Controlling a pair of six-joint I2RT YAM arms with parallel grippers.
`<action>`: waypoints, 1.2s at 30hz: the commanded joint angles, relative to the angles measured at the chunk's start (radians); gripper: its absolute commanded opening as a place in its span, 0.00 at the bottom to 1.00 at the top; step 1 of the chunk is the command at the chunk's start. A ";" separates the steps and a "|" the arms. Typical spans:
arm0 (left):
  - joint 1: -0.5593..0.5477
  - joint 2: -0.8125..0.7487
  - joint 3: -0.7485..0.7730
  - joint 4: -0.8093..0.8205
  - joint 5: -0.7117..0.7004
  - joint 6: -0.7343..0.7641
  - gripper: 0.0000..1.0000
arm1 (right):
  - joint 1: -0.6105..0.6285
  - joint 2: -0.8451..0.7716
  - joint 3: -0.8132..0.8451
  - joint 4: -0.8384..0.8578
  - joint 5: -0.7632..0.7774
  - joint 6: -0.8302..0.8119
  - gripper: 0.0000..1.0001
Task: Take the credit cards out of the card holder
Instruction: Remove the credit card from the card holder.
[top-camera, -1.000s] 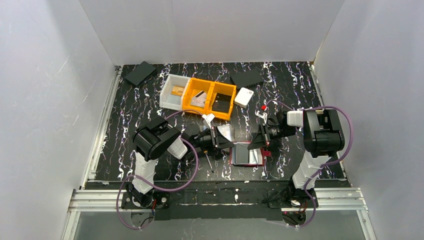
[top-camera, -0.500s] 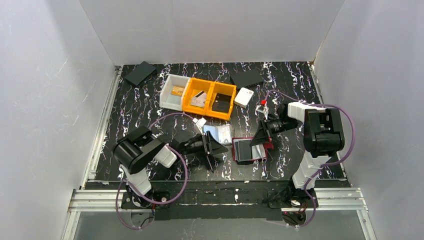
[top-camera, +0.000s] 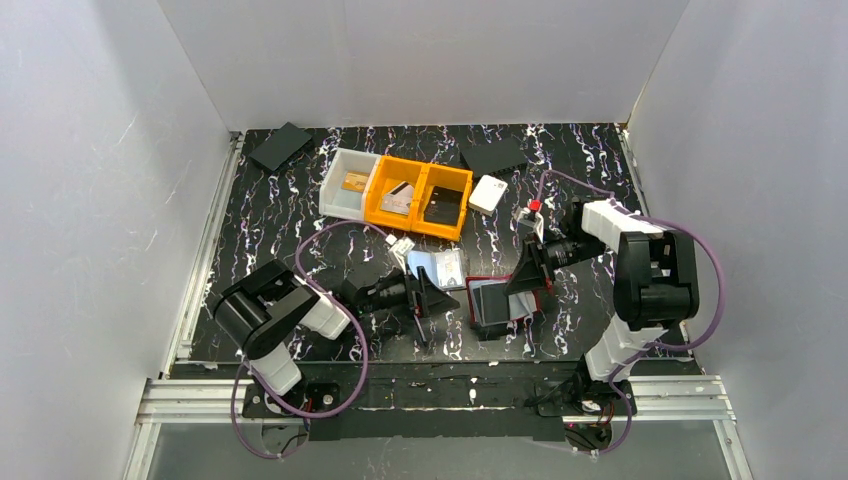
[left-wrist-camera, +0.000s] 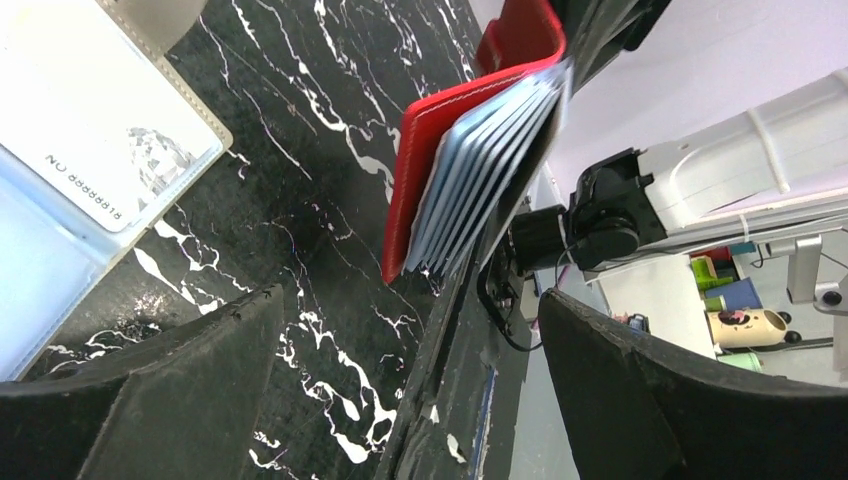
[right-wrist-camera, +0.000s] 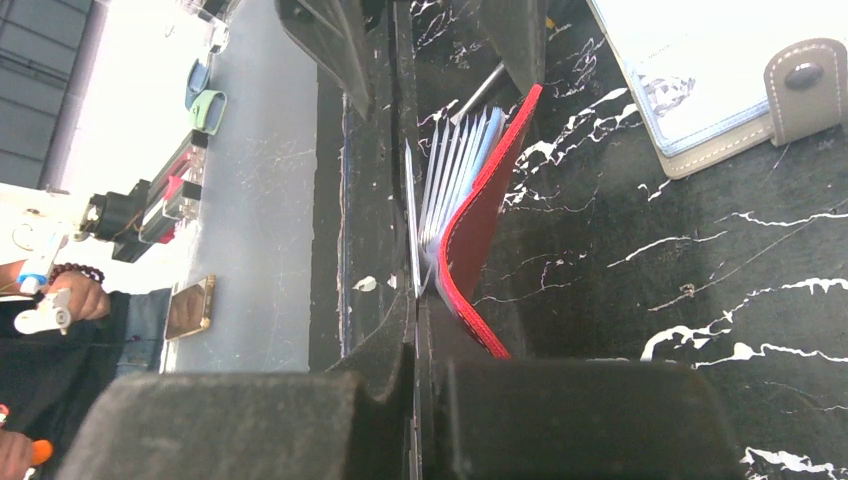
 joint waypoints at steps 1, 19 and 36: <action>-0.020 0.025 0.033 0.061 0.048 0.026 0.98 | -0.001 -0.070 0.034 -0.061 -0.069 -0.033 0.01; -0.082 0.140 0.179 0.110 0.061 0.042 0.70 | 0.003 -0.095 0.035 -0.062 -0.086 -0.008 0.01; -0.083 0.156 0.221 0.125 0.128 0.011 0.39 | 0.006 -0.082 0.035 -0.062 -0.084 -0.005 0.01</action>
